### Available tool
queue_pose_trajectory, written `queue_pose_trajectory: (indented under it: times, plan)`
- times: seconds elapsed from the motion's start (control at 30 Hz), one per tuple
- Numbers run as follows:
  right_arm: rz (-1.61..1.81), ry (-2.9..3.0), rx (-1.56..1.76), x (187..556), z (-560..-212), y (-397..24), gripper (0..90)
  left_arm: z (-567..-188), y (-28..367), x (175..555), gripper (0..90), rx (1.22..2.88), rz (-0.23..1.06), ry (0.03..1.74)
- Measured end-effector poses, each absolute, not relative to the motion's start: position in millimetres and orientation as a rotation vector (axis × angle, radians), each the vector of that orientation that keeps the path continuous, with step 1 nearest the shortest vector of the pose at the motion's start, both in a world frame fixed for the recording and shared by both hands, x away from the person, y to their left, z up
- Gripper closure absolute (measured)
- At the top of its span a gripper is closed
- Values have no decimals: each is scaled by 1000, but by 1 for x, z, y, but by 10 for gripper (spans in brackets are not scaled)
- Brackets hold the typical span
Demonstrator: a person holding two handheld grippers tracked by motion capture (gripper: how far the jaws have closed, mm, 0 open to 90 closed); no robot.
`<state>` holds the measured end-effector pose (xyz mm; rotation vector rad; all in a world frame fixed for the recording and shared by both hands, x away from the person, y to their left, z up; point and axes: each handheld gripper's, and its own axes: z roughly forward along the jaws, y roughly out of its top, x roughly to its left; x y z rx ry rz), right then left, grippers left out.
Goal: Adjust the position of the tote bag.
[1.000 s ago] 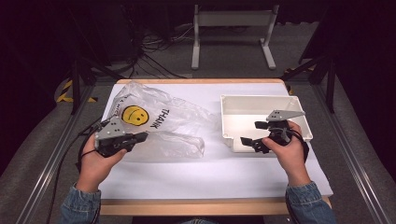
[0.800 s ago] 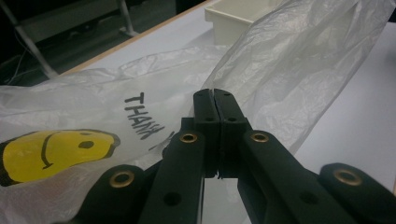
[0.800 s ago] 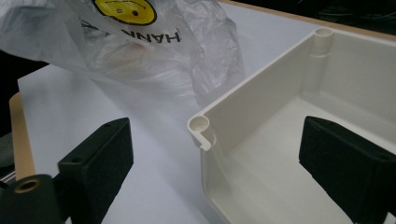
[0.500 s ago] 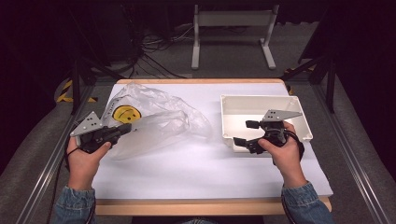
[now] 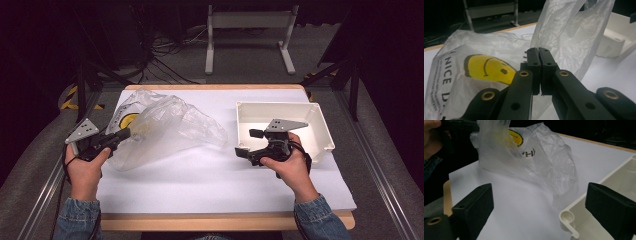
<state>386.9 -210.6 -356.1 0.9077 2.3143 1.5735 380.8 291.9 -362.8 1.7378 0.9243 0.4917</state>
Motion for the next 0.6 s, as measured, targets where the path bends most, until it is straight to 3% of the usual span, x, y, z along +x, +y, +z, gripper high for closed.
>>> queue_pose_trajectory:
  times: [0.17,0.2,0.4,0.6]
  plan:
    - [1566,2332,863,388,-357,-204,179,-365,299,381,880,1720,495,964]
    - [1572,2339,829,389,-358,-202,243,-366,300,381,879,1716,495,968]
    - [1568,2365,729,396,-356,-185,354,-367,302,379,879,1712,494,981]
    - [1471,2390,686,410,-358,-165,362,-366,304,378,881,1712,496,984]
